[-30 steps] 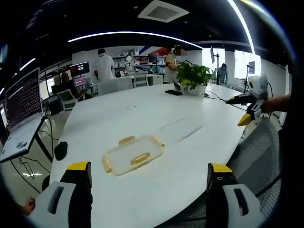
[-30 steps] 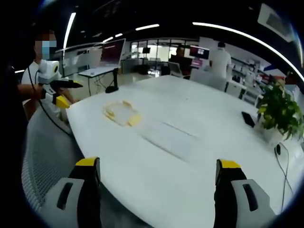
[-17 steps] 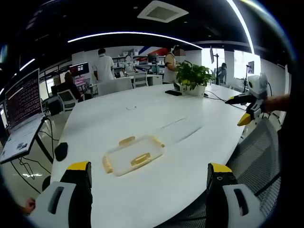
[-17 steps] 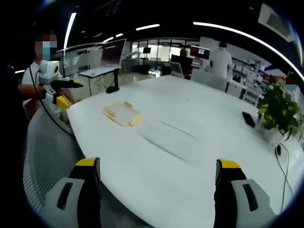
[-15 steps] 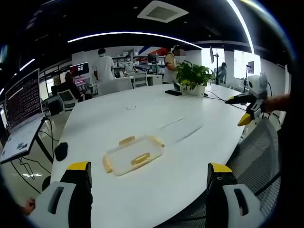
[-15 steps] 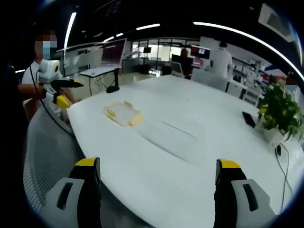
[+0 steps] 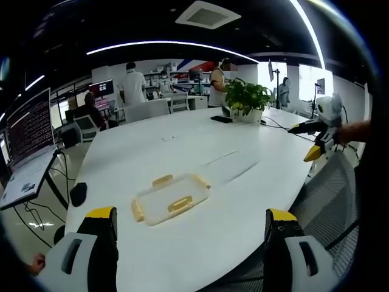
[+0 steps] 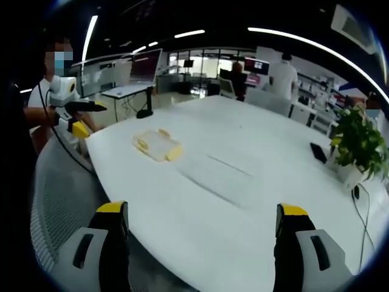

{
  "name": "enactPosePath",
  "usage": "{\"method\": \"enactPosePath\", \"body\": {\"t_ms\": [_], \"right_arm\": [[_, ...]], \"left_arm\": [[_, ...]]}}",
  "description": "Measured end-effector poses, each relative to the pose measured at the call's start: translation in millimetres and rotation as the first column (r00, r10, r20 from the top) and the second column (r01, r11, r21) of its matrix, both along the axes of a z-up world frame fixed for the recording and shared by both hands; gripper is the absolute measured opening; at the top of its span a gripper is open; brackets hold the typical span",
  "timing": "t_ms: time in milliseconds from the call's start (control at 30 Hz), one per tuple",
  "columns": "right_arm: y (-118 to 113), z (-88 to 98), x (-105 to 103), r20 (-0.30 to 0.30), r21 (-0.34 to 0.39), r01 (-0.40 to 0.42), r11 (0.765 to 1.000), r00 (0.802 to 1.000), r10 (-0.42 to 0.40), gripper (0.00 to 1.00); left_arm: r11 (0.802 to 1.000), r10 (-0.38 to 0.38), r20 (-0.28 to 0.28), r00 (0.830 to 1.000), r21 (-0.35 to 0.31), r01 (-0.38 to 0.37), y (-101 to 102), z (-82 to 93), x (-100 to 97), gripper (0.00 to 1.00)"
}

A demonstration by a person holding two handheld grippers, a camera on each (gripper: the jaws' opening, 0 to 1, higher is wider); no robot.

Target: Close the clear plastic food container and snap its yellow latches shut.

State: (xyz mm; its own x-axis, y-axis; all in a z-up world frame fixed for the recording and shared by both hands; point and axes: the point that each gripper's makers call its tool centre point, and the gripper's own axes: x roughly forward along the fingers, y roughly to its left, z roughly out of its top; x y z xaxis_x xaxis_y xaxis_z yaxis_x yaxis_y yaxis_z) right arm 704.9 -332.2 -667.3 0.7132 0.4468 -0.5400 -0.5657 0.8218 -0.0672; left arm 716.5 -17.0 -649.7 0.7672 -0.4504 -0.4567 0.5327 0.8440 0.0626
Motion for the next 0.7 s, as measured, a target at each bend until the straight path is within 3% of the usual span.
{"method": "enactPosePath", "body": {"t_ms": [700], "right_arm": [[-1.7, 0.4, -2.9, -0.023, -0.018, -0.017, 1.0, 1.0, 0.016, 0.98]], "left_arm": [[1.0, -0.016, -0.003, 1.0, -0.001, 0.016, -0.8, 4.4, 0.5, 0.98]]}}
